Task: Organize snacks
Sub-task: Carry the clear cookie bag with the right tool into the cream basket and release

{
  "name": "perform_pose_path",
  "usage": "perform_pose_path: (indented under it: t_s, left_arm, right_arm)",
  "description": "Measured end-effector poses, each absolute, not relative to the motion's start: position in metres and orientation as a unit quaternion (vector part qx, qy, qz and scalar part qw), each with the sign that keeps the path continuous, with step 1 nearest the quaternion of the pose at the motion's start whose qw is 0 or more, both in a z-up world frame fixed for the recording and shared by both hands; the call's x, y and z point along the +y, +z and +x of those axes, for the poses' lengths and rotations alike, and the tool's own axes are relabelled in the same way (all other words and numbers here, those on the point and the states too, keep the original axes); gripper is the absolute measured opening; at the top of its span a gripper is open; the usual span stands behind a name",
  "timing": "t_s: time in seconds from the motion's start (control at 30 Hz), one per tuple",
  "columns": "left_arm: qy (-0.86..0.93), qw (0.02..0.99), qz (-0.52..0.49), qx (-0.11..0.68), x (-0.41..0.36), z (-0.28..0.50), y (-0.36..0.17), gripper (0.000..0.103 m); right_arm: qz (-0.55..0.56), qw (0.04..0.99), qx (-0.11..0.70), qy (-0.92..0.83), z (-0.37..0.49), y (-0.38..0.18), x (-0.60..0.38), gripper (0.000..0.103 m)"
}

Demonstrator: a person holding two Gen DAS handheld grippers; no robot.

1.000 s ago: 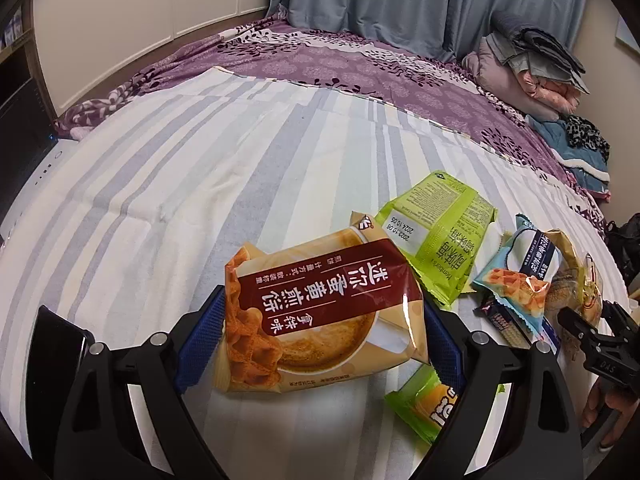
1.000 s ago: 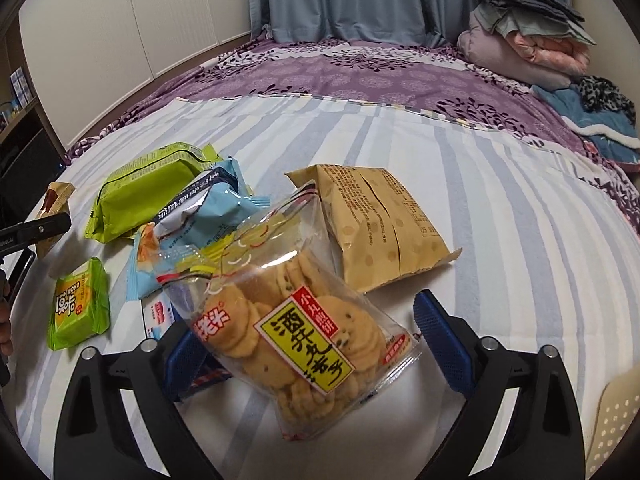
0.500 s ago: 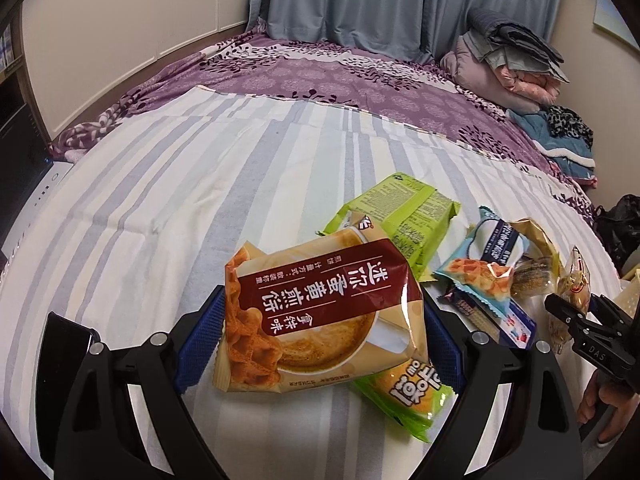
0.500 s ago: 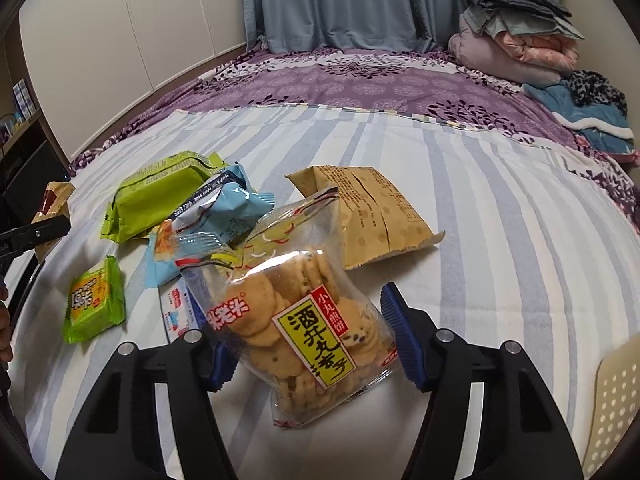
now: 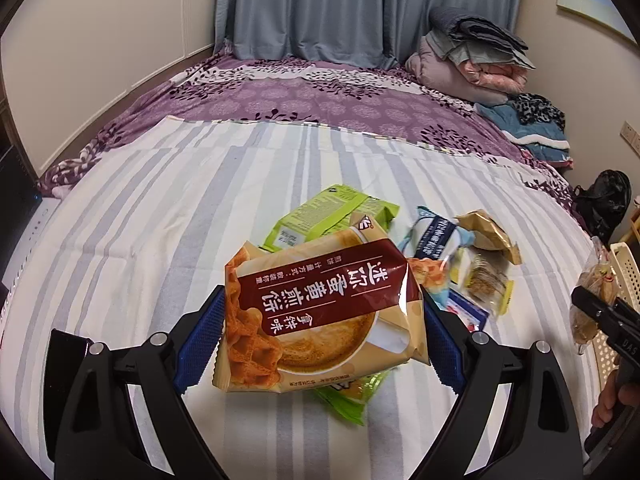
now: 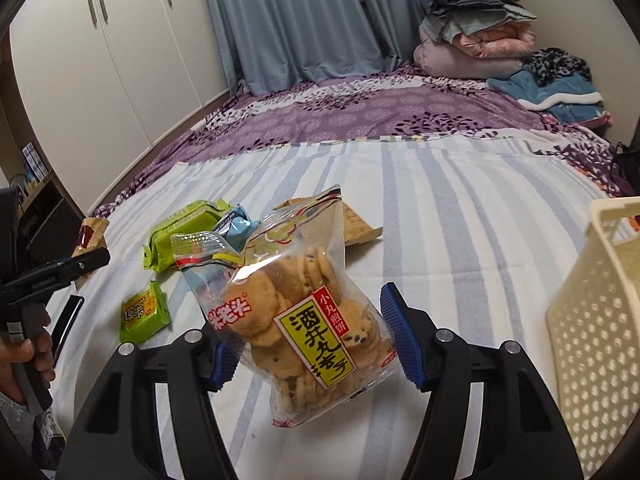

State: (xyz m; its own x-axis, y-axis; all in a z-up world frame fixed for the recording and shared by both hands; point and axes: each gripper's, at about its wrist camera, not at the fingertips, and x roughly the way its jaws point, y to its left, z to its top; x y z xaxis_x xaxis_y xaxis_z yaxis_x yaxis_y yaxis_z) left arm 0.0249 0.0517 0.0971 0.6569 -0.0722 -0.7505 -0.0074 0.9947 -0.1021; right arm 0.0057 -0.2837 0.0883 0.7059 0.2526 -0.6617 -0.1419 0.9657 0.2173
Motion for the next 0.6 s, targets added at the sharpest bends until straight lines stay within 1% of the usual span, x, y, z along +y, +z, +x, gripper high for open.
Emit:
perform_pose_path:
  t_s: [0.27, 0.6]
  left_arm:
    - [-0.047, 0.915, -0.03, 0.4, 0.019, 0.014, 0.121, 0.09]
    - [-0.085, 0.921, 0.006, 0.381, -0.033, 0.004, 0.146, 0.09]
  right_arm:
    - [0.095, 0.941, 0.316, 0.074, -0.035, 0.13, -0.324, 0.064]
    - [0.128, 0.953, 0.274, -0.023, -0.099, 0.156, -0.413, 0.064]
